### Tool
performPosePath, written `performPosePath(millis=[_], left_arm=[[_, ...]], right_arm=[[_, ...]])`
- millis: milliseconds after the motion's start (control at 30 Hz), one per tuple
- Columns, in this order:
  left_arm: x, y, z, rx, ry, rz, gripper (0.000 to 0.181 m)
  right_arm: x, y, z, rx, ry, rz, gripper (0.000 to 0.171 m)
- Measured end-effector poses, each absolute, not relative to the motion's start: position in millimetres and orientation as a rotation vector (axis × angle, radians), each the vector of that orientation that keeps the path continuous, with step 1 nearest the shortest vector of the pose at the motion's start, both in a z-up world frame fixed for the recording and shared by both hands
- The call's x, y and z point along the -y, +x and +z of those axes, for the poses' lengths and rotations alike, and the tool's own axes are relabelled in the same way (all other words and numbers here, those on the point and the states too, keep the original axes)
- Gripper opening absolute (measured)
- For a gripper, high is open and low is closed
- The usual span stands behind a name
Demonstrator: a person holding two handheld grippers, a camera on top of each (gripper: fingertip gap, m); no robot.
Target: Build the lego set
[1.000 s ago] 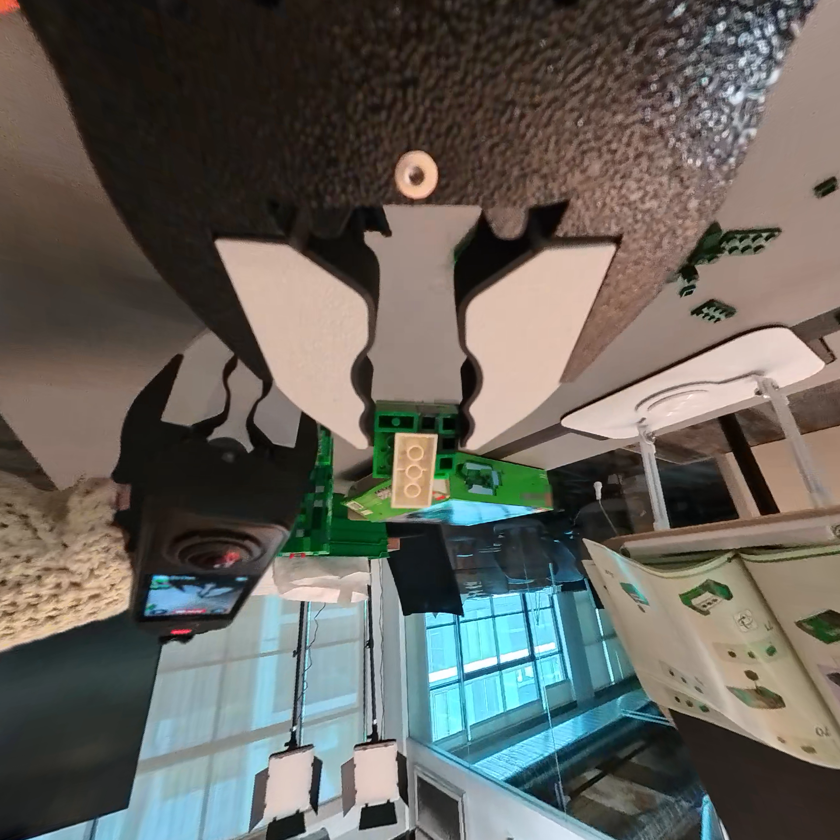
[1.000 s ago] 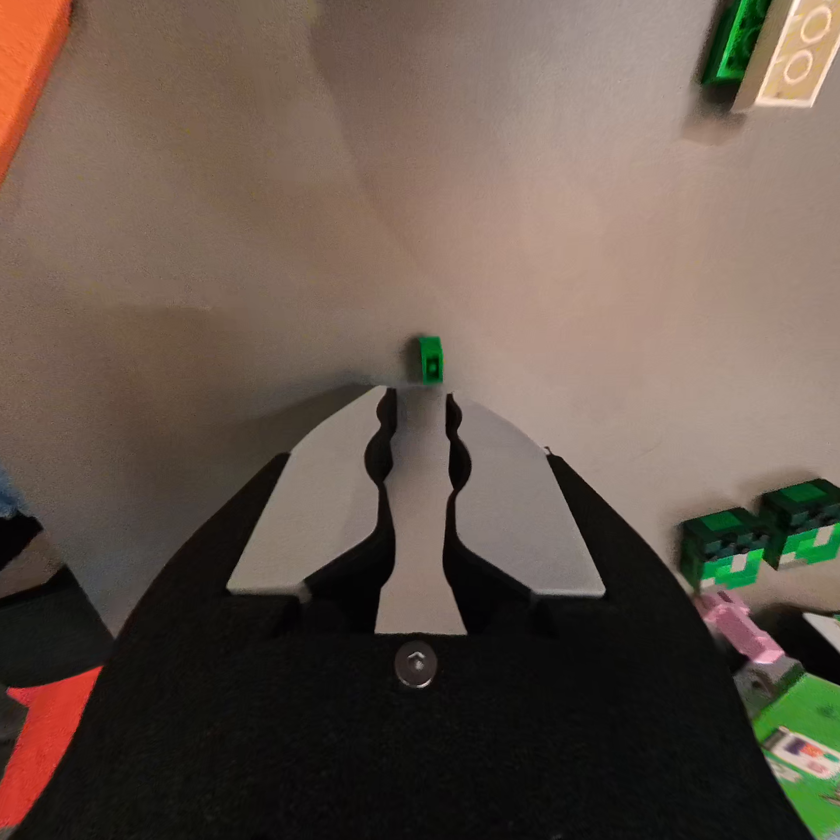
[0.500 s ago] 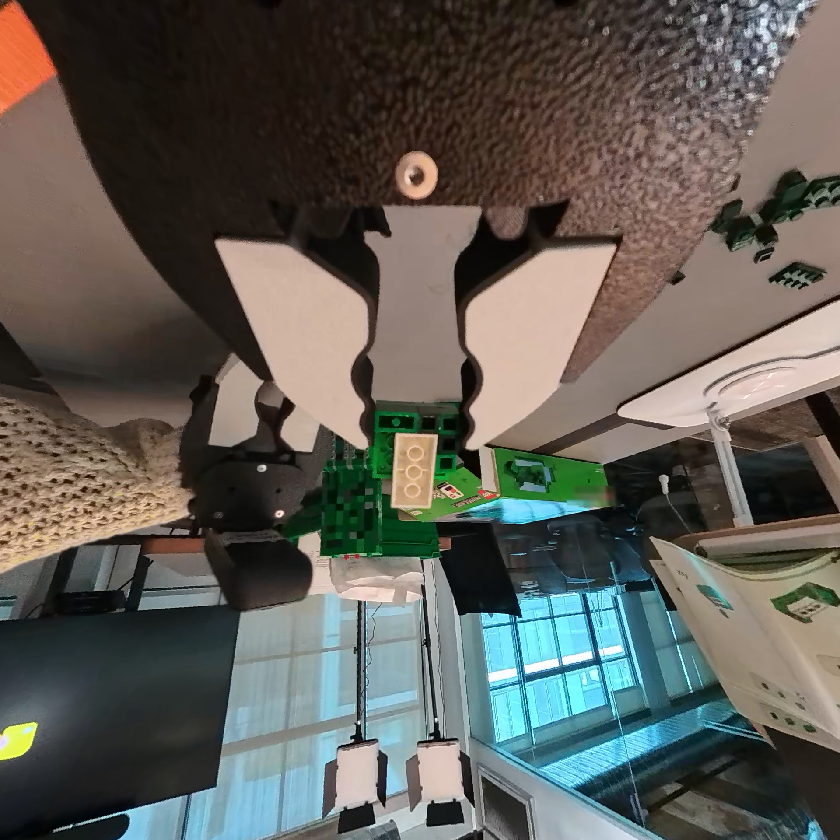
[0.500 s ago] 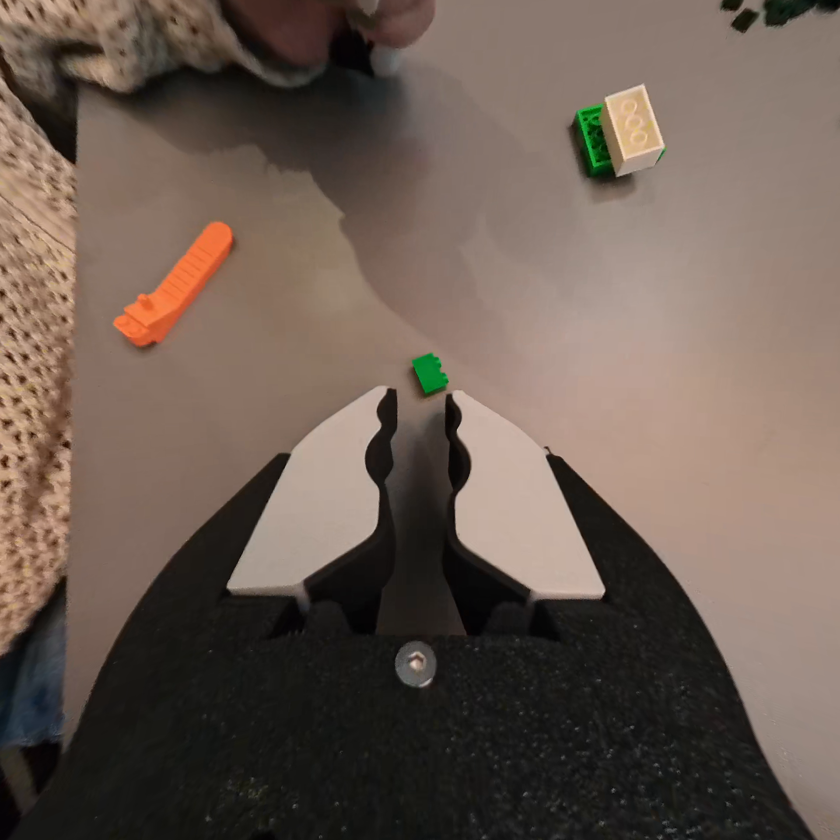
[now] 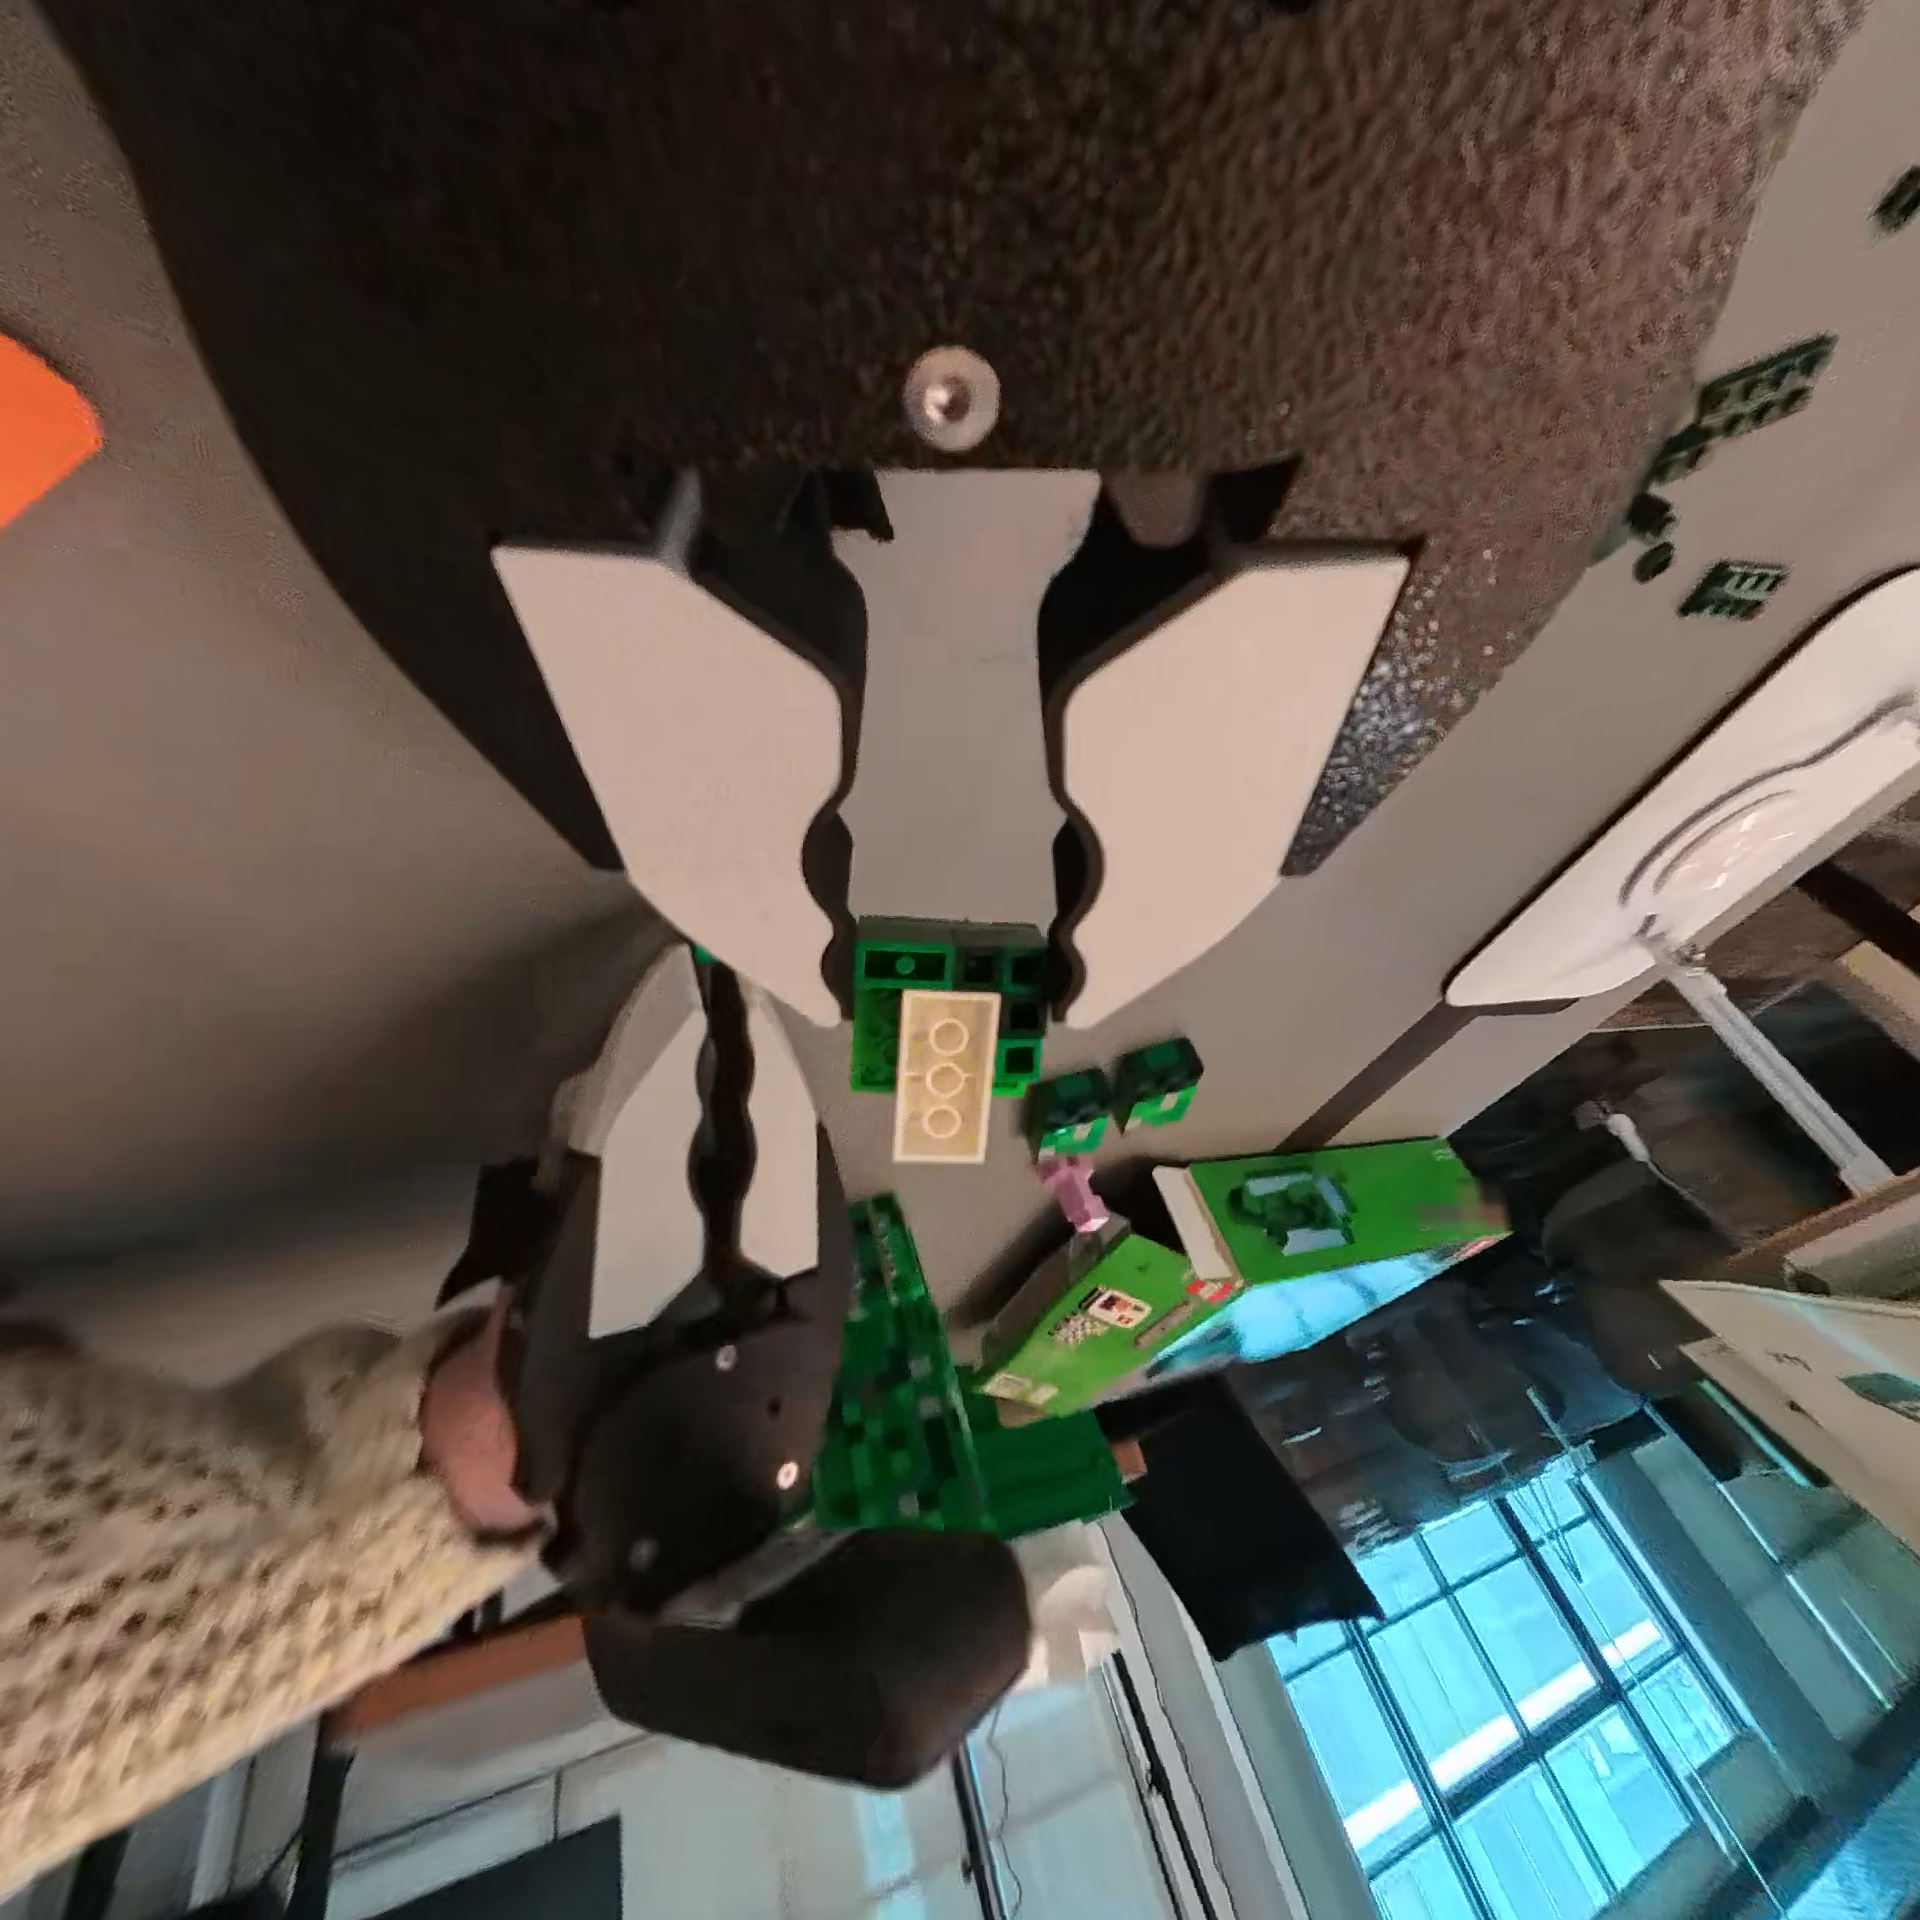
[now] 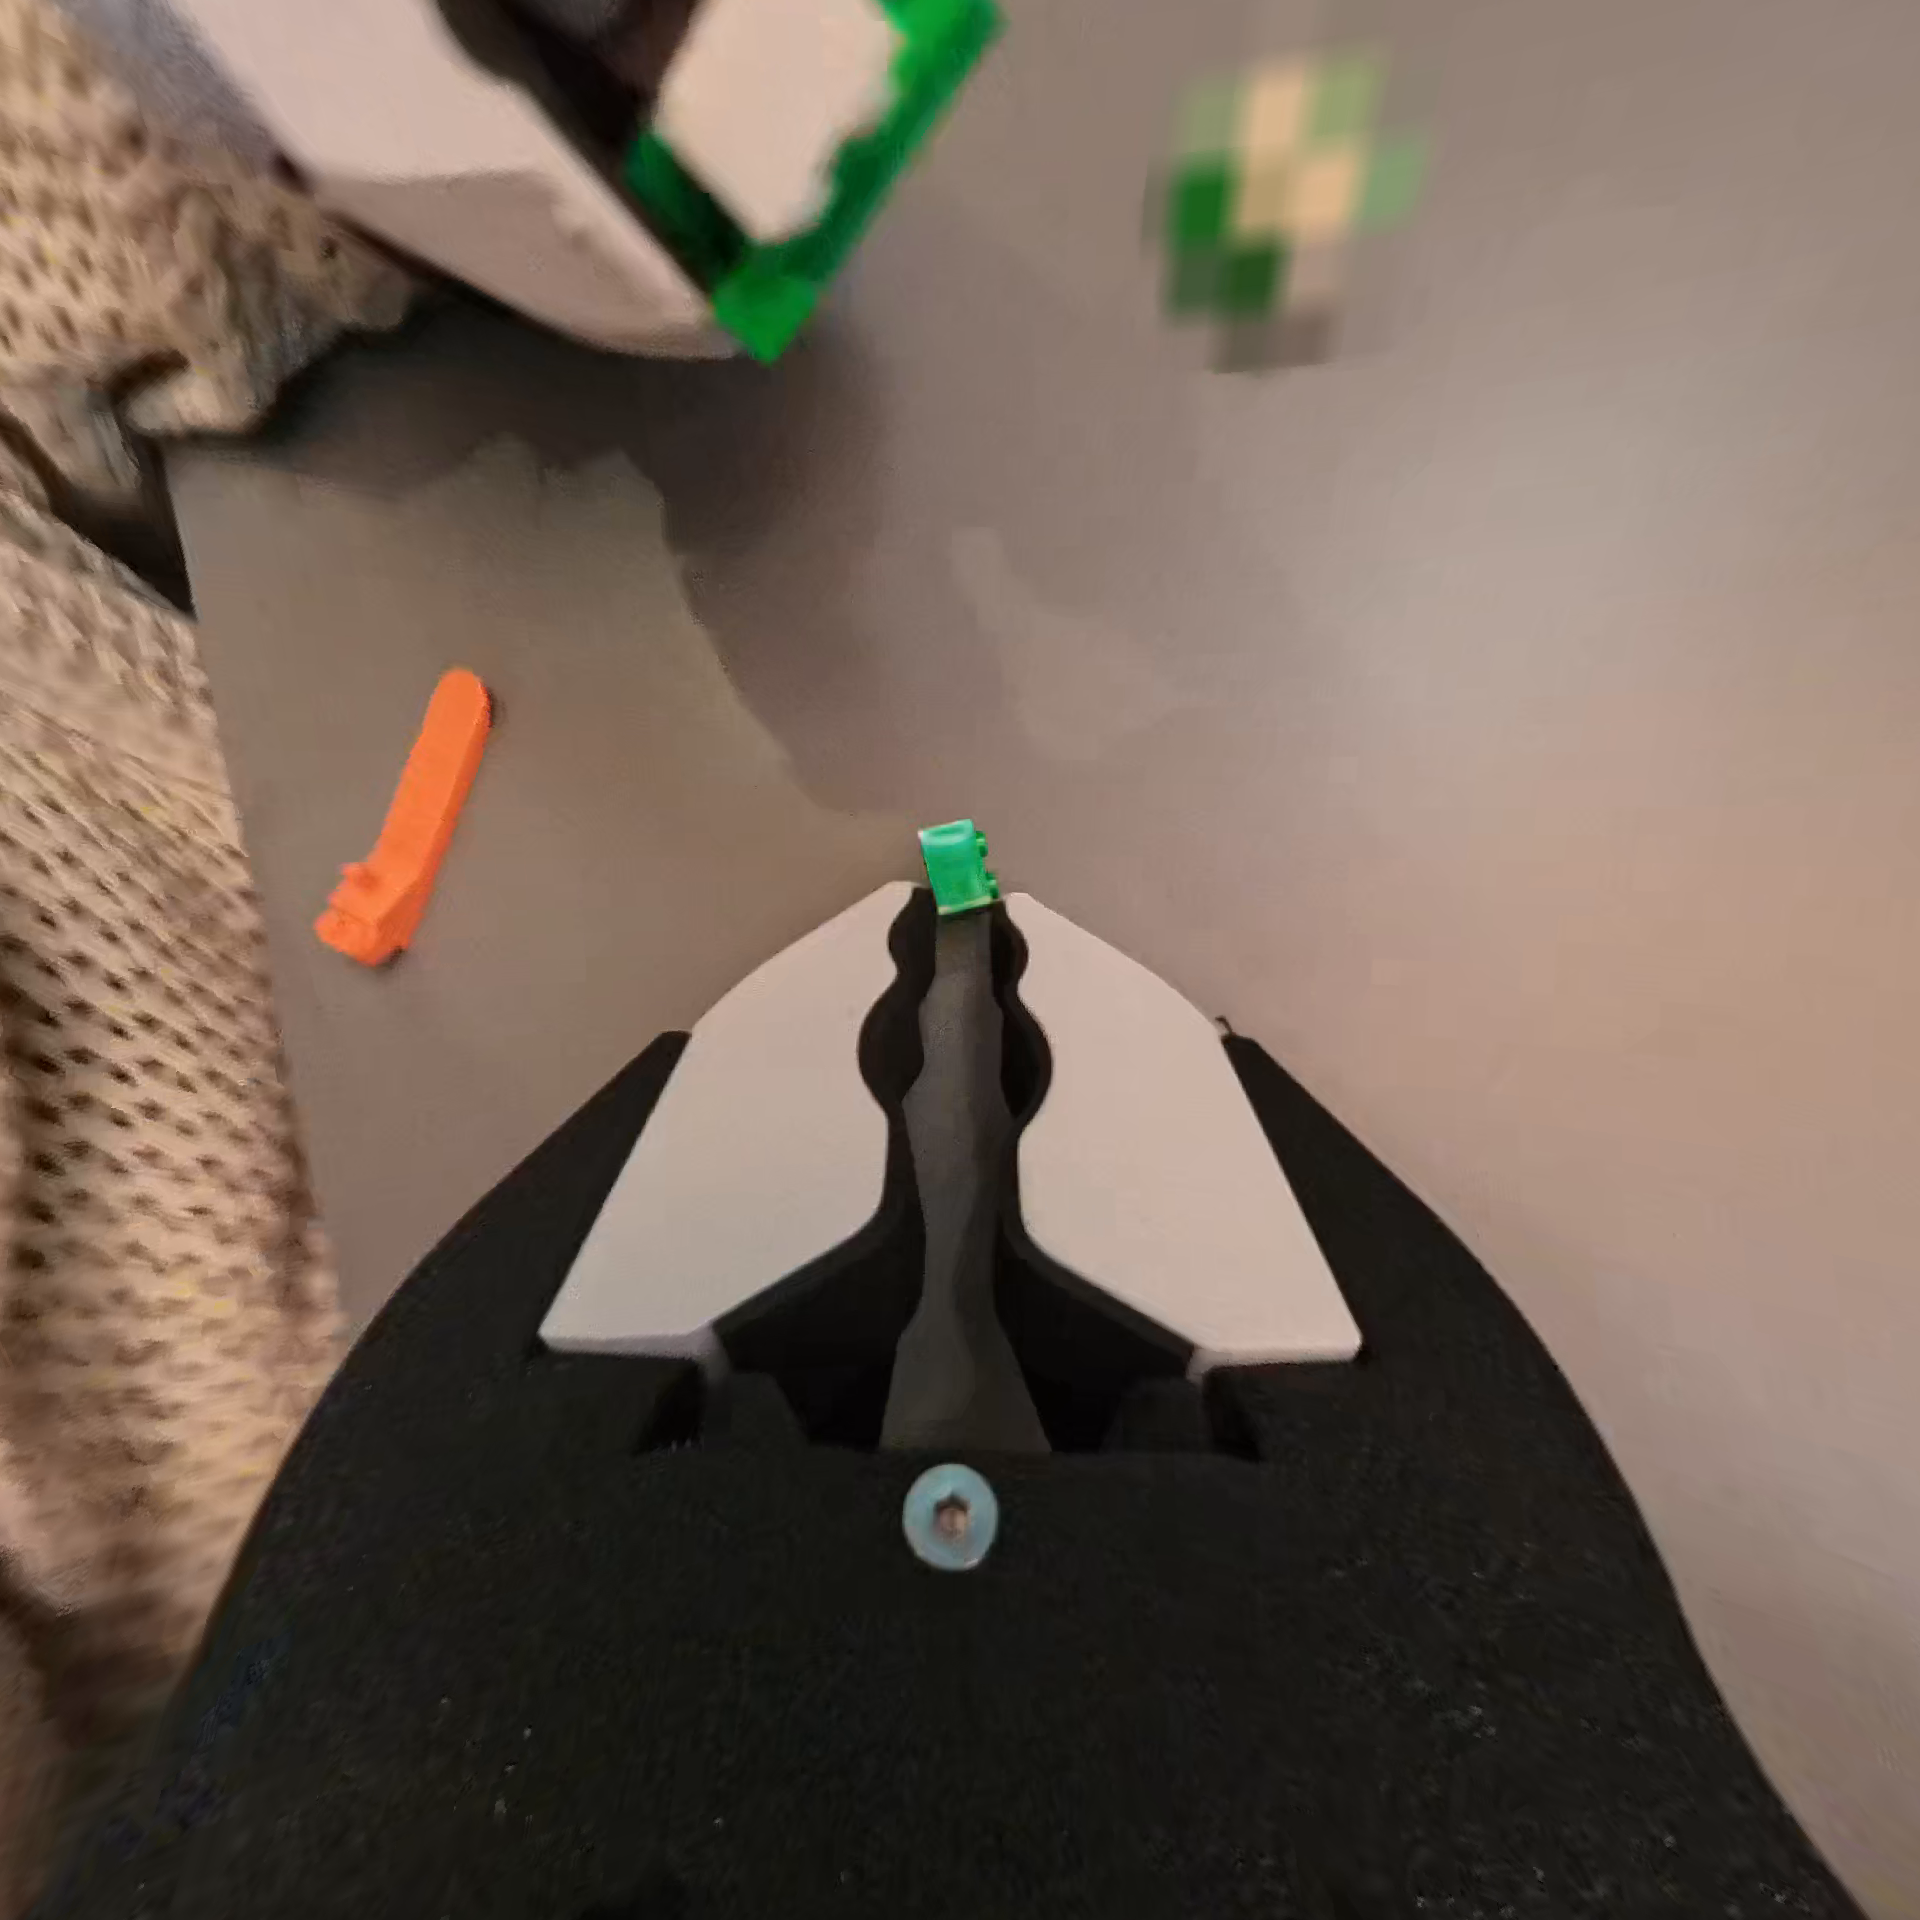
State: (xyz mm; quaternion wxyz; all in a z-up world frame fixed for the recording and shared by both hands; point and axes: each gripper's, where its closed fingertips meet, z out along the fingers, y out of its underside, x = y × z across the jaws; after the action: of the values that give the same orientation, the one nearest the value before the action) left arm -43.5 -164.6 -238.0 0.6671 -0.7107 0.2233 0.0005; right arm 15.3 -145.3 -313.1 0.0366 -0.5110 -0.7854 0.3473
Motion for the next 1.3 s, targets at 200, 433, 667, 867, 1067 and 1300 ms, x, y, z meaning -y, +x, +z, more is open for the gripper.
performPosePath(millis=[200, 433, 667, 867, 1067, 1300], left_arm=[[166.7, -34.2, -247.0, -0.572, -1.640, -0.066, 0.035], [181.7, -11.9, -272.3, -0.933, -1.646, 0.004, 0.035], [188.0, -14.7, -298.4, -0.995, -1.828, -0.067, 0.035], [181.2, -24.1, -298.5, -0.883, -1.886, -0.074, 0.051], [179.1, -6.7, -263.4, -0.971, -1.586, 0.146, 0.041], [175.7, 9.3, -260.9, -1.019, -1.507, 0.245, 0.024]], right_arm=[[155.2, 24.9, -317.6, 2.300, -2.169, 1.171, 0.009], [158.6, 17.1, -296.5, 2.276, -2.108, 1.282, 0.009], [147.9, 13.6, -284.9, 2.237, -2.110, 1.289, 0.009], [152.5, 11.1, -279.0, 2.233, -2.072, 1.335, 0.009], [166.4, 11.3, -272.9, 2.268, -2.040, 1.410, 0.009], [188.4, 14.3, -267.0, 2.370, -1.957, 1.457, 0.009]])
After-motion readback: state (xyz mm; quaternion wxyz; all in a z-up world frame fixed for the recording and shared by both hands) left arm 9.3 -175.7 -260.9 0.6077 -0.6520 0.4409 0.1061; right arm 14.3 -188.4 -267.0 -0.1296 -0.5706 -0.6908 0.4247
